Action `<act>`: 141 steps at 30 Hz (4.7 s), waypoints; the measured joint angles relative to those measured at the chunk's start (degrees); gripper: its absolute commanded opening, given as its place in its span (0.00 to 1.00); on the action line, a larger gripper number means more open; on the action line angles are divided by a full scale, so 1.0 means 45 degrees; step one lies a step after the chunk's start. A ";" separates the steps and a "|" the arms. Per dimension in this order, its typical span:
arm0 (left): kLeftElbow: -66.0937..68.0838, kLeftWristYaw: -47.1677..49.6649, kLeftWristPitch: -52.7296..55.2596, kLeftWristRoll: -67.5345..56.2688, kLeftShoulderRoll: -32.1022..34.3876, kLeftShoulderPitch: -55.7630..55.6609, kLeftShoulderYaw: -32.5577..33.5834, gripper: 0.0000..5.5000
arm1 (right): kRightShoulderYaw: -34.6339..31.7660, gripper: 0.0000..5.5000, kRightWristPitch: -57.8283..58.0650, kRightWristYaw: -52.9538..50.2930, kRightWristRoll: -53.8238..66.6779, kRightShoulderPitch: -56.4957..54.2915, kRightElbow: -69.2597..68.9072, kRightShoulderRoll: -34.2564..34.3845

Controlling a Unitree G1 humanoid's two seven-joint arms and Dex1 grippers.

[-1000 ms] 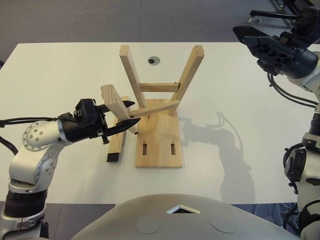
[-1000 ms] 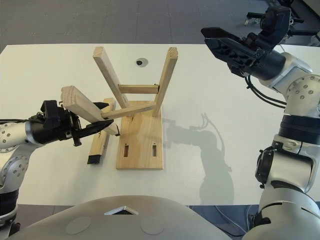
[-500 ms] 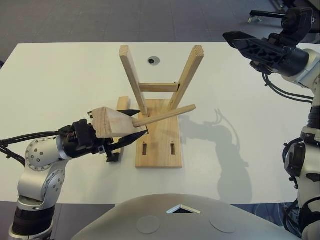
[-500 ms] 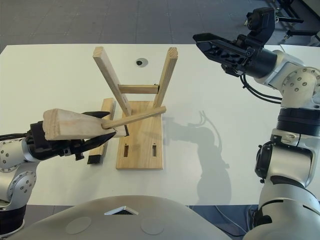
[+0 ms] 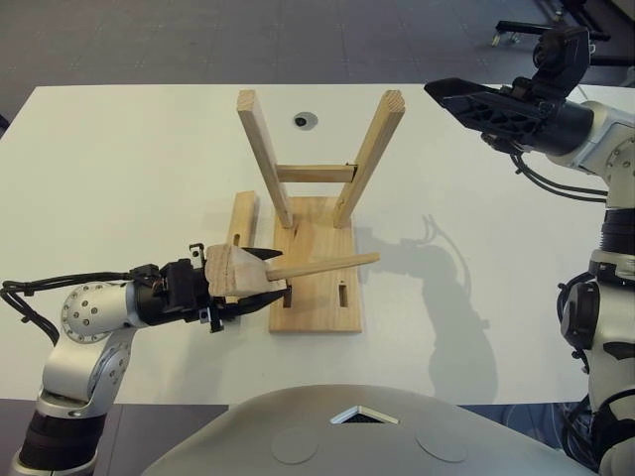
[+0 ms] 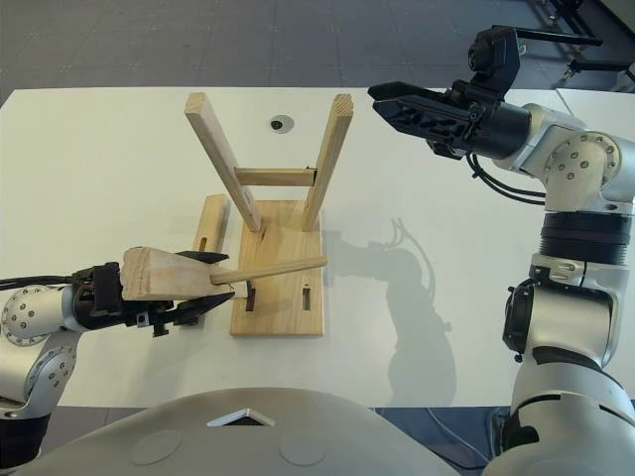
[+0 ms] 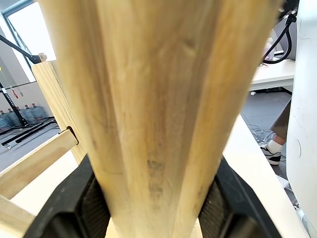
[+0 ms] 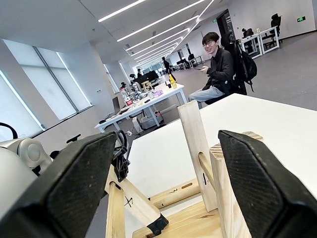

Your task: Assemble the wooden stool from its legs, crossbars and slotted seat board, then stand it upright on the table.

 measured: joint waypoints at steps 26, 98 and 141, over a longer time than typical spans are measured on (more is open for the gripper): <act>-0.0054 0.0089 0.0739 -0.0060 0.1063 0.0070 -0.1286 0.37 | -0.0084 0.68 0.0015 0.0214 -0.0838 -0.0818 0.1248 0.0406; -0.2043 1.3066 1.2700 0.1223 -0.3325 0.1477 0.1078 0.98 | -0.2654 0.68 -0.0821 -0.6165 0.2706 0.7831 -0.6949 0.3305; 0.1237 0.9513 0.7403 -0.2208 -0.1780 -0.5509 0.5478 0.37 | -0.2039 0.68 -0.3472 -0.7671 0.3758 0.5585 -0.6683 0.4979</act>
